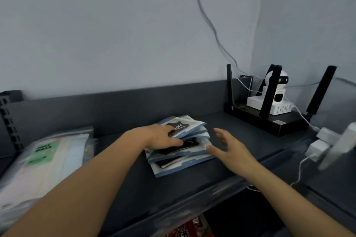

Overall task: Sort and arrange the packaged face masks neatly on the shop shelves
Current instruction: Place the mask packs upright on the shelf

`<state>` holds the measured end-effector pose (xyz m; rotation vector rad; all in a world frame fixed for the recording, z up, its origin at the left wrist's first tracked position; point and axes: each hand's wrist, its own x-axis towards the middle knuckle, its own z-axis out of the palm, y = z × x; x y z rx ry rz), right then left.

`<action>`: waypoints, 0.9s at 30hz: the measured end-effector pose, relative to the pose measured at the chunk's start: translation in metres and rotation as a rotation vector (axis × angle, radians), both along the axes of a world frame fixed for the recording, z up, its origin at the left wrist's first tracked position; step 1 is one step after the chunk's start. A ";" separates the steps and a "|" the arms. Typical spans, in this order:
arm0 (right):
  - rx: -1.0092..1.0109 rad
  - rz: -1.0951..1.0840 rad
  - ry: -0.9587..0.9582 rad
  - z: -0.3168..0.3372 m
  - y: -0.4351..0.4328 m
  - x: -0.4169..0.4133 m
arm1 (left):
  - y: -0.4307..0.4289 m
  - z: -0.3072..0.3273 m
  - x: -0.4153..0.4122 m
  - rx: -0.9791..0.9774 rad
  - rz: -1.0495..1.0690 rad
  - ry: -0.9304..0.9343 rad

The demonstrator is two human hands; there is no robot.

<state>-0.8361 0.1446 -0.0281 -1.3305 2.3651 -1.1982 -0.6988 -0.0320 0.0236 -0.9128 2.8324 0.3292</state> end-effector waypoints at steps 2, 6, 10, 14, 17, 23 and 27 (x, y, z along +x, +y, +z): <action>0.083 0.026 -0.008 0.001 -0.007 0.001 | -0.002 0.000 0.000 -0.006 -0.002 0.014; 0.212 0.082 0.023 0.001 -0.016 0.000 | 0.002 -0.004 -0.001 -0.063 -0.016 0.014; 0.278 0.125 0.063 0.001 -0.016 -0.002 | 0.000 -0.008 0.002 -0.050 -0.002 0.122; 0.363 0.179 0.184 0.008 -0.018 -0.005 | -0.005 -0.007 0.010 0.034 0.031 0.207; 0.509 0.248 0.446 0.017 -0.023 -0.008 | -0.010 -0.003 0.016 0.033 0.046 0.263; 0.603 0.382 0.700 0.029 -0.037 -0.010 | -0.018 -0.004 0.028 -0.095 0.176 0.499; 0.598 0.443 0.735 0.029 -0.043 -0.017 | -0.021 -0.013 0.035 -0.267 0.212 0.782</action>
